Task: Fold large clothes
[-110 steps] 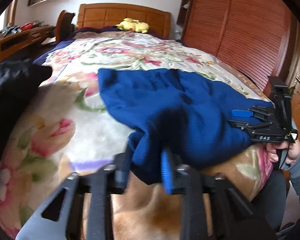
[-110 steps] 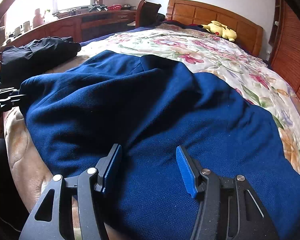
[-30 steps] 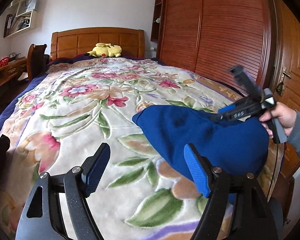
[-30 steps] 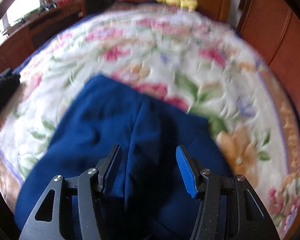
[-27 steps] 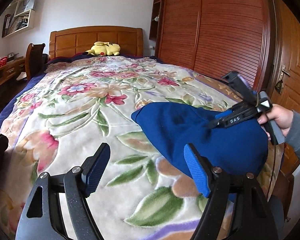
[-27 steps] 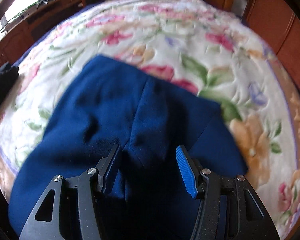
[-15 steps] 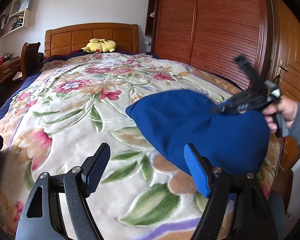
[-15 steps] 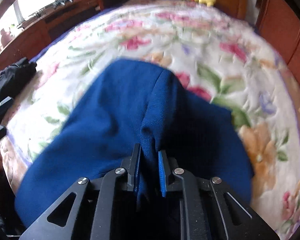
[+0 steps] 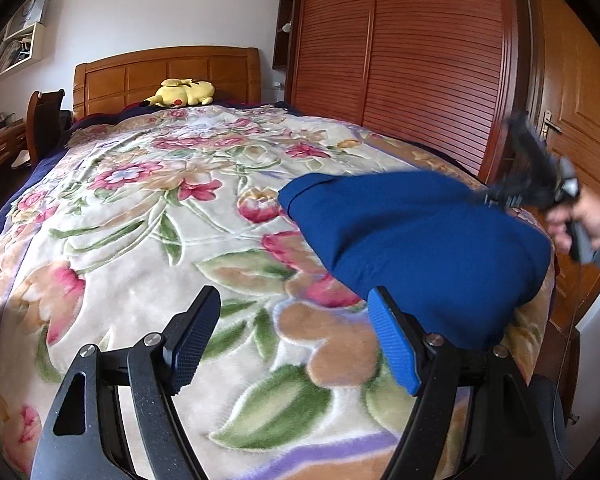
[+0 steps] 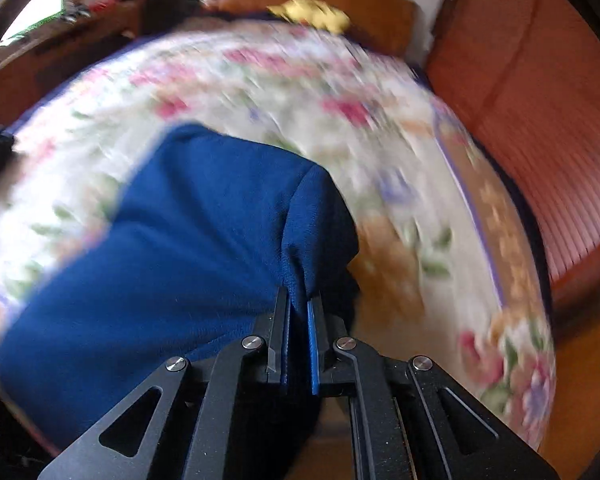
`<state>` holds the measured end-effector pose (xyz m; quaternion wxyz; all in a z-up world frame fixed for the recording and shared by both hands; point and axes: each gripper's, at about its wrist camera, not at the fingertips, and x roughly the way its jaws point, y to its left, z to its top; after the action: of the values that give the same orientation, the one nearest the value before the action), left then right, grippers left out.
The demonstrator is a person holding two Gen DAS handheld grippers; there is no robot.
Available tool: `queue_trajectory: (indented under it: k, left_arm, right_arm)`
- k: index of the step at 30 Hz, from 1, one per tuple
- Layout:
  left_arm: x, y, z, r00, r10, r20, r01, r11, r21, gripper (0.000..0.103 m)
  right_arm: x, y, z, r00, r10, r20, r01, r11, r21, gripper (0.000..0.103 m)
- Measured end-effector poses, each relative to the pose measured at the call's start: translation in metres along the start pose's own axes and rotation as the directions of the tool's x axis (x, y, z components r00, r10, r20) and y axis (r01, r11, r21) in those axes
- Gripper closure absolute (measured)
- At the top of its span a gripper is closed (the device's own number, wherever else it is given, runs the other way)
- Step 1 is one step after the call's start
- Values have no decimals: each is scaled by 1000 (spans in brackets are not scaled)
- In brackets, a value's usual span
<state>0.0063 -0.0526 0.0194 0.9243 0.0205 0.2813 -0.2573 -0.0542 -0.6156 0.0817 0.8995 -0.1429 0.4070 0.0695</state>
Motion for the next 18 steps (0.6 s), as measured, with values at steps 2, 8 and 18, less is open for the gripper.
queue_trajectory:
  k: [2,8,18]
  left_arm:
    - [0,-2,1,1000,-2,1,2,1000,3,26]
    - [3,-7,4,1000,-12,0,12,1000,15,26]
    - [23,-8,24,1000,-25,-13,25,1000,7,26]
  right_arm:
    - [21,-5,-13,999,23,-28,-21,998,58,96]
    - [1,-4,-23,998,20,57,-28,989,145,72]
    - [-57,6,-93,987,65,146,-96,971,218,36]
